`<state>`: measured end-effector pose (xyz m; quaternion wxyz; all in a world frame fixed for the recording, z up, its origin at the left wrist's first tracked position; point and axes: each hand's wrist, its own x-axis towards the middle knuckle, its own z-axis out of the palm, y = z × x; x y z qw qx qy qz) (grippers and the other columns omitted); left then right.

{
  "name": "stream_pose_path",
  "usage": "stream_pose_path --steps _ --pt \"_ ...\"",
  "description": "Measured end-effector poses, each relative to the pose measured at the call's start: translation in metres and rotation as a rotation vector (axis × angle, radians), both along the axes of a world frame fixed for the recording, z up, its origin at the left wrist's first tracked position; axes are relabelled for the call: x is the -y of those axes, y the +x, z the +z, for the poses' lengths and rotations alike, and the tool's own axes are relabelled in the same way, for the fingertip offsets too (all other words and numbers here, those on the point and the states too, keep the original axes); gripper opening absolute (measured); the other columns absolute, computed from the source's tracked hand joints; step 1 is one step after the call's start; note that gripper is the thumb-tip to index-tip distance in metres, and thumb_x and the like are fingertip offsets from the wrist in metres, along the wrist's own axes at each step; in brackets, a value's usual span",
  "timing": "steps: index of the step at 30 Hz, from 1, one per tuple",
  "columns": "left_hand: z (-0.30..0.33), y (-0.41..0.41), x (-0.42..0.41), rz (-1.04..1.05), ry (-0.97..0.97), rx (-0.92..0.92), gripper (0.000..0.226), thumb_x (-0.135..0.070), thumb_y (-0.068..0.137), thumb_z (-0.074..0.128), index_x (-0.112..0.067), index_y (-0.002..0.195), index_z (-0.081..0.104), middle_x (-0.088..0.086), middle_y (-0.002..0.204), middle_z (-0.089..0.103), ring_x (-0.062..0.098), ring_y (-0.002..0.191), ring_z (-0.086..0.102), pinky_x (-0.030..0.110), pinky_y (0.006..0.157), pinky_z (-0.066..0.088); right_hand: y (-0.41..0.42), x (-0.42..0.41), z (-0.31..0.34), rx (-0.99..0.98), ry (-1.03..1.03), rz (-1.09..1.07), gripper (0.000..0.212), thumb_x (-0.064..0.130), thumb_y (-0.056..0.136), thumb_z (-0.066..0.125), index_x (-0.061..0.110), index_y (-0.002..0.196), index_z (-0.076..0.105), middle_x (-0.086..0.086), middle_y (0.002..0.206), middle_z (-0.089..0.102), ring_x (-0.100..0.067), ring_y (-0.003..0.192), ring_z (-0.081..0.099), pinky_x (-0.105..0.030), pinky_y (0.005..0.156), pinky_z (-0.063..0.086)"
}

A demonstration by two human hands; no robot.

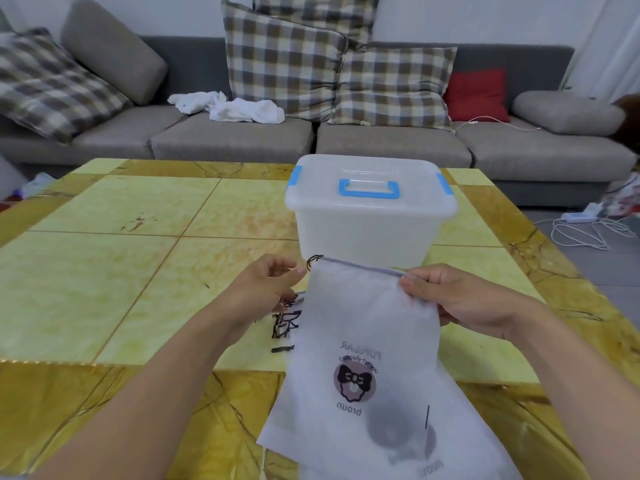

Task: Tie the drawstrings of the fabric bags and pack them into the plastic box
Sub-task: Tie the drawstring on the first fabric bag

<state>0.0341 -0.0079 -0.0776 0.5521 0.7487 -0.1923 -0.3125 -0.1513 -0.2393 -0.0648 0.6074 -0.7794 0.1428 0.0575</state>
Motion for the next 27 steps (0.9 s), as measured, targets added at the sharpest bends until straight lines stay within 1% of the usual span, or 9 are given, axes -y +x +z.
stream_pose_path --steps 3,7,10,13,15,18,20,23,27 --pt "0.001 0.003 -0.005 -0.141 -0.064 -0.235 0.043 -0.048 0.095 0.059 -0.024 0.13 0.061 -0.003 0.13 0.064 0.016 0.086 0.061 0.03 0.072 0.051 -0.004 0.001 0.008 0.002 0.067 0.003 0.052 0.043 0.093 0.054 -0.001 0.116 0.067 -0.018 0.103 0.071 -0.023 0.087 0.065 -0.025 0.068 0.053" --pt "0.004 -0.003 -0.004 -0.279 -0.145 -0.334 0.039 -0.038 0.102 0.048 -0.012 0.12 0.07 0.005 0.104 0.073 0.016 0.082 0.064 0.031 0.075 0.054 -0.006 0.003 0.012 -0.01 0.059 -0.003 0.053 0.043 0.092 0.053 -0.001 0.119 0.066 -0.025 0.116 0.069 -0.026 0.093 0.067 -0.028 0.074 0.056" --pt "0.007 -0.007 0.002 -0.202 -0.233 -0.244 0.026 -0.026 0.103 0.05 -0.01 0.097 0.071 0.001 0.079 0.067 0.012 0.062 0.056 0.02 0.057 0.05 -0.003 0.003 0.008 -0.001 -0.011 -0.072 0.056 0.049 0.095 0.057 -0.003 0.114 0.065 -0.031 0.099 0.065 -0.029 0.081 0.057 -0.032 0.07 0.047" --pt "0.004 0.0 0.004 -0.04 -0.24 -0.01 0.029 -0.021 0.104 0.05 -0.005 0.086 0.067 0.004 0.07 0.056 0.014 0.056 0.049 0.022 0.051 0.043 -0.001 0.01 0.0 -0.002 -0.023 -0.163 0.058 0.045 0.096 0.059 -0.011 0.107 0.059 -0.01 0.075 0.042 -0.024 0.064 0.028 -0.028 0.056 0.024" --pt "0.0 0.005 0.002 0.041 -0.208 0.102 0.03 -0.018 0.105 0.049 -0.004 0.09 0.071 0.004 0.068 0.059 0.014 0.056 0.052 0.025 0.052 0.045 -0.001 0.015 -0.004 -0.015 0.041 -0.218 0.042 0.029 0.1 0.057 -0.012 0.102 0.061 -0.003 0.07 0.029 -0.017 0.062 0.02 -0.026 0.053 0.02" --pt "-0.003 0.011 -0.001 0.117 -0.143 0.206 0.029 -0.017 0.104 0.052 -0.005 0.088 0.073 0.003 0.063 0.063 0.014 0.052 0.055 0.022 0.048 0.048 -0.002 0.017 -0.004 -0.005 0.079 -0.274 0.02 0.007 0.102 0.053 -0.003 0.103 0.071 -0.006 0.067 0.052 -0.017 0.059 0.05 -0.021 0.052 0.043" --pt "-0.004 0.015 -0.004 0.148 -0.099 0.259 0.025 -0.015 0.101 0.058 -0.003 0.086 0.073 0.008 0.062 0.066 0.014 0.049 0.056 0.021 0.045 0.048 -0.002 0.018 -0.005 0.015 0.001 -0.319 0.023 0.001 0.101 0.052 0.001 0.11 0.073 -0.015 0.082 0.071 -0.024 0.075 0.072 -0.022 0.063 0.057" --pt "-0.007 0.021 -0.01 0.123 -0.024 0.308 0.017 -0.008 0.097 0.062 -0.001 0.086 0.073 0.013 0.065 0.069 0.016 0.05 0.063 0.024 0.048 0.054 0.0 0.018 -0.008 0.022 -0.148 -0.411 0.019 -0.001 0.1 0.054 -0.001 0.108 0.071 -0.024 0.092 0.074 -0.028 0.079 0.075 -0.023 0.061 0.059" --pt "-0.01 0.033 -0.019 0.093 0.054 0.361 0.015 -0.002 0.096 0.061 -0.003 0.087 0.073 0.014 0.069 0.072 0.019 0.058 0.069 0.024 0.058 0.06 0.0 0.027 -0.011 -0.01 -0.335 -0.485 0.019 0.004 0.099 0.057 -0.003 0.087 0.071 -0.022 0.079 0.074 -0.027 0.066 0.072 -0.028 0.058 0.059"
